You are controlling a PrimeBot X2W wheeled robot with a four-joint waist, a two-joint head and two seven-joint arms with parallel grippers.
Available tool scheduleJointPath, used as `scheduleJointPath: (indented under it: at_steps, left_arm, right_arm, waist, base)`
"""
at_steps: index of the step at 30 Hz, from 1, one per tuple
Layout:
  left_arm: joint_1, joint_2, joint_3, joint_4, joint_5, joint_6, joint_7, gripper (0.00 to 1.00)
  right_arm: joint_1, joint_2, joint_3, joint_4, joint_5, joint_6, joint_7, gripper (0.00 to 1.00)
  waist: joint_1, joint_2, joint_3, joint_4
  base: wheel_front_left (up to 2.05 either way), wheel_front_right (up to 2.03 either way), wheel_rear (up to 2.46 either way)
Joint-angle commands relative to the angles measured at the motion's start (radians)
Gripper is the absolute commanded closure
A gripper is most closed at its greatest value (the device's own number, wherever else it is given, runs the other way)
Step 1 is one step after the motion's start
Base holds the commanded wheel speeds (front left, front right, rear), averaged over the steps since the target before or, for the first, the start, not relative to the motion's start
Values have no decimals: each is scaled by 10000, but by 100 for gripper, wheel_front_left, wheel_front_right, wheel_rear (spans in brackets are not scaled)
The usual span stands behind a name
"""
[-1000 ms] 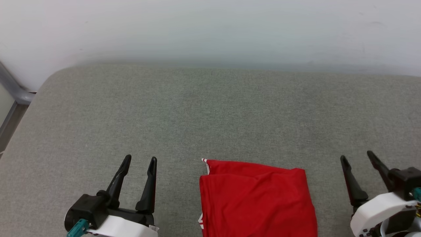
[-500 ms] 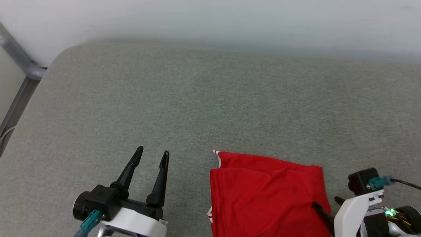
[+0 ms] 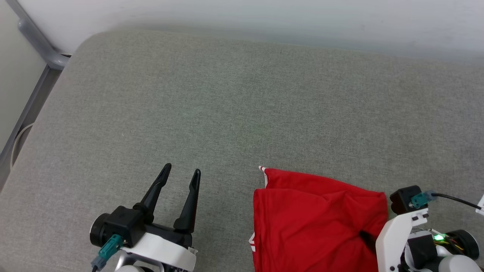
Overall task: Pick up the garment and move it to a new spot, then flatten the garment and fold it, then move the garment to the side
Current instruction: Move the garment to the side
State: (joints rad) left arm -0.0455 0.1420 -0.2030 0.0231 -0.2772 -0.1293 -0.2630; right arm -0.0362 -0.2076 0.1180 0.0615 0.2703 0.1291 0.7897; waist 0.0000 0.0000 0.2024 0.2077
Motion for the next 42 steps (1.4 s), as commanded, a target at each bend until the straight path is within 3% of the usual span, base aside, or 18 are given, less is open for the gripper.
scheduleJointPath:
  at_steps: [1,8,13,14,15,20,21,24,31,42]
  left_arm:
    - [-152,19,-20,6,-29,-17,-22,0]
    - [-77,98,-122,91,-74,-18,-22,0]
    - [95,112,-479,74,-110,-18,-22,0]
    - [117,108,-524,66,-124,-18,-22,0]
    - [109,98,-638,-21,-131,-18,-22,0]
    - [-141,176,-1009,-212,-17,-18,-22,0]
    - [-412,196,-1150,-396,38,-18,-22,0]
    - [-702,274,-1332,-584,133,-18,-22,0]
    - [-1738,785,-1767,-1128,362,-18,-11,0]
    - [-3069,1345,-1890,-2829,497,5,932,0]
  right_arm:
    - [130,122,301,450,-14,26,16,100]
    - [-596,-725,670,29,-571,1,-825,100]
    - [-970,-2021,1690,-766,-977,7,-1038,100]
    - [-1052,-2338,1859,-929,-1011,9,-1019,100]
    - [-1364,-3302,2317,-1393,-1004,3,-928,100]
    - [-2027,-4857,2789,-1756,-802,6,-816,100]
    - [-2470,-5523,2919,-1678,-644,9,-950,100]
    - [-2971,-6099,2964,-1424,-683,7,-1183,100]
    - [-3969,-6772,2541,182,-811,4,-2456,100]
    - [-5113,-6490,423,3796,-1733,4,-4733,100]
  waist:
    - [0,0,0,-15]
    - [0,0,-283,-572]
    - [0,0,-531,-1356]
    - [0,0,-553,-1540]
    - [0,0,-543,-2173]
    - [0,0,-278,-3201]
    - [0,0,50,-3761]
    - [0,0,500,-4266]
    - [0,0,1937,-4947]
    - [0,0,3624,-4695]
  base:
    - [0,0,0]
    - [0,0,0]
    - [0,0,0]
    - [0,0,0]
    - [0,0,0]
    - [0,0,0]
    - [0,0,0]
    - [0,0,0]
    - [0,0,0]
    - [0,0,0]
